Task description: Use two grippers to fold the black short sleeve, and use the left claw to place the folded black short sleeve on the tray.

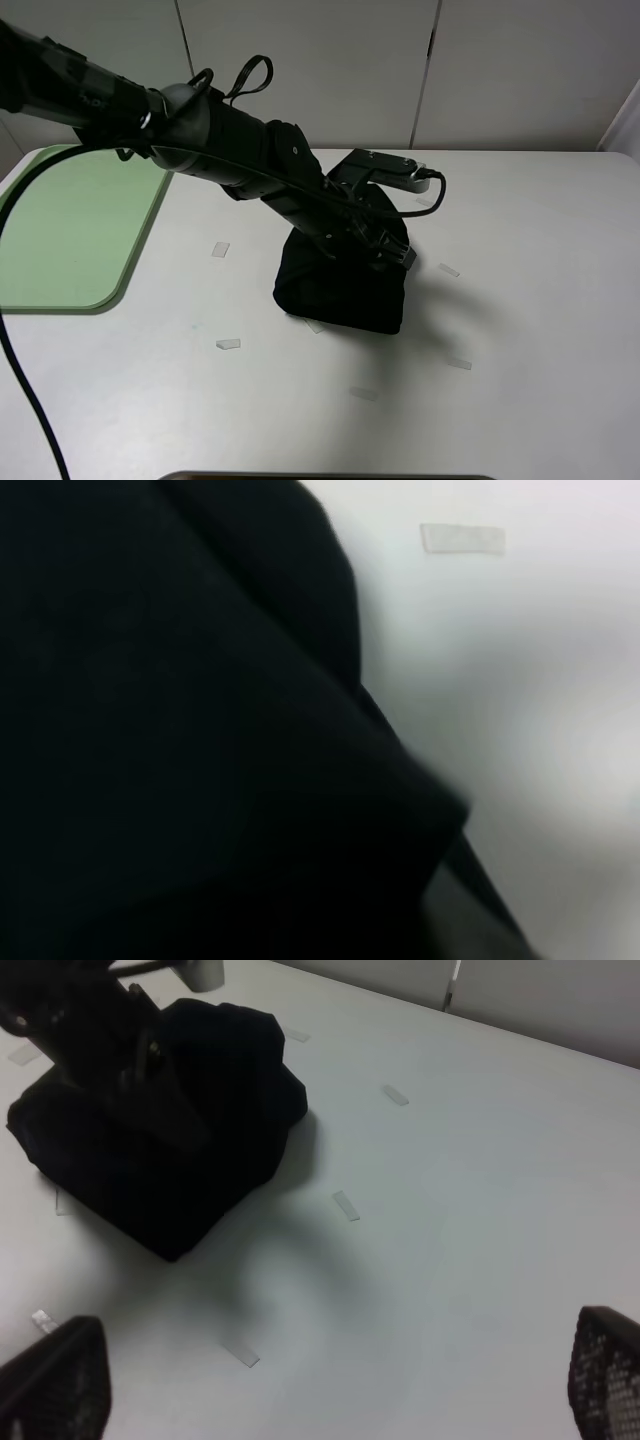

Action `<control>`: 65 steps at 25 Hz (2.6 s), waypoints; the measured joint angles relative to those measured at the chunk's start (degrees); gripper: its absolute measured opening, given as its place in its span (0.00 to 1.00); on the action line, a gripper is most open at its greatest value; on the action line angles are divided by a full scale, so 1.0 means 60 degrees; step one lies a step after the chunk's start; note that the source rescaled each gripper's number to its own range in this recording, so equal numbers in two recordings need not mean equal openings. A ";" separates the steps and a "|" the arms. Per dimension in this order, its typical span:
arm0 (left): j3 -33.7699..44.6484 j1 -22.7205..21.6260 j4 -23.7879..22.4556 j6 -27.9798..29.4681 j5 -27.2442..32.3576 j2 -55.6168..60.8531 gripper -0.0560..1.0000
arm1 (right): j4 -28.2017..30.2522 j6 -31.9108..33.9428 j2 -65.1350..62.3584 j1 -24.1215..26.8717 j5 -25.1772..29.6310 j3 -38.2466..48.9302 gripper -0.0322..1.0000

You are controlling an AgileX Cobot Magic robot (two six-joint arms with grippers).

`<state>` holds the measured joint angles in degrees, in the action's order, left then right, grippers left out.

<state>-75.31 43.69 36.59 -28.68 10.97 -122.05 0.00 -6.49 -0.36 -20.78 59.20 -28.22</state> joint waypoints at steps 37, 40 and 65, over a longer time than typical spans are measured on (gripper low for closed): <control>0.0000 -0.1573 -0.3971 -0.0880 0.0404 0.2555 0.94 | -0.0072 0.0000 0.0000 0.0000 0.0000 0.0000 1.00; 0.0000 -0.2088 -0.4474 -0.0447 0.0444 0.2555 0.93 | -0.0072 0.0000 0.0000 0.0000 0.0000 0.0000 1.00; 0.1768 -0.1917 -0.4681 0.0742 -0.4658 0.0904 0.92 | -0.0083 0.0000 0.0000 0.0000 0.0000 0.0000 1.00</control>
<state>-64.70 32.19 8.50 -24.23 -16.98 -116.62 -0.50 -6.49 -0.36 -20.78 59.20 -28.22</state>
